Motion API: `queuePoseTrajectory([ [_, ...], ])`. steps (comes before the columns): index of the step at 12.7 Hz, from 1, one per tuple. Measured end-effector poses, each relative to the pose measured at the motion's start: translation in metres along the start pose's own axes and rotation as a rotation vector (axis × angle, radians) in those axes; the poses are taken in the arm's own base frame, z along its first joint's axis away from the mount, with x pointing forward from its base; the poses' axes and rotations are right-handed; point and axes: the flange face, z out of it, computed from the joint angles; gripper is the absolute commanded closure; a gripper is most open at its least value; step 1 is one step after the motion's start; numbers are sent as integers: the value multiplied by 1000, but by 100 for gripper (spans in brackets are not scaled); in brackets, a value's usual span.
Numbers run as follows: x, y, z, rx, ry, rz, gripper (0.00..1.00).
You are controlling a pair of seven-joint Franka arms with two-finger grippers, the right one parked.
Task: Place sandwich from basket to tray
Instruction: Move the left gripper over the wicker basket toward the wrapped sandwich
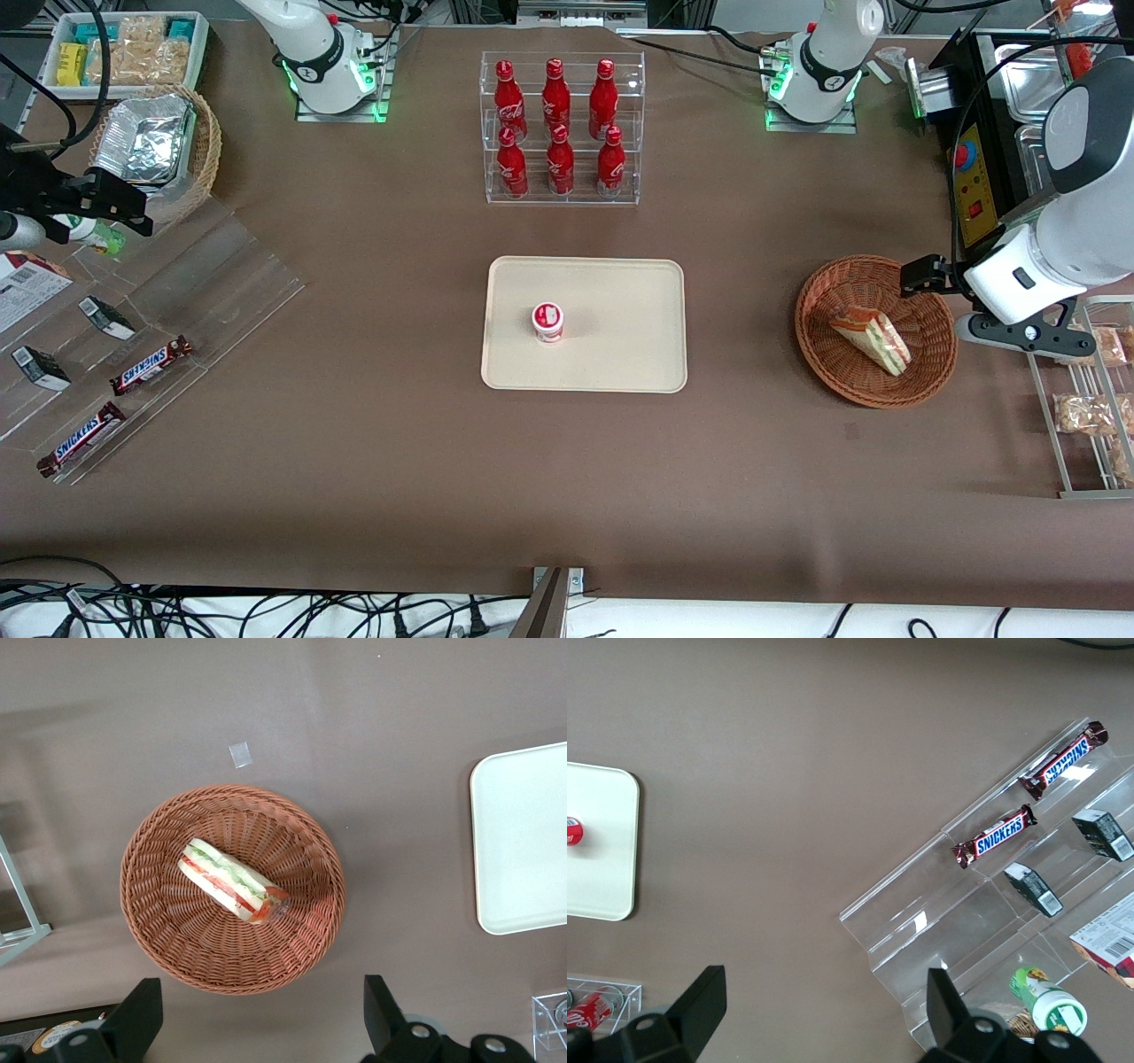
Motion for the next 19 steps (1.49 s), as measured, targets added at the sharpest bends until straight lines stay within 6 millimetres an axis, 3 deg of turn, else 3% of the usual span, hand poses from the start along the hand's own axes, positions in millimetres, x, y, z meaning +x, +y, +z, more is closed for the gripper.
queuePoseTrajectory([
  [7, 0, -1, 0, 0, -1, -16, 0],
  [11, 0, -9, 3, 2, -6, -245, 0],
  [13, 2, -11, 12, 2, -26, -373, 0],
  [17, 12, -14, 53, 21, -87, -621, 0],
  [19, 16, -12, 59, 19, -63, -727, 0],
])
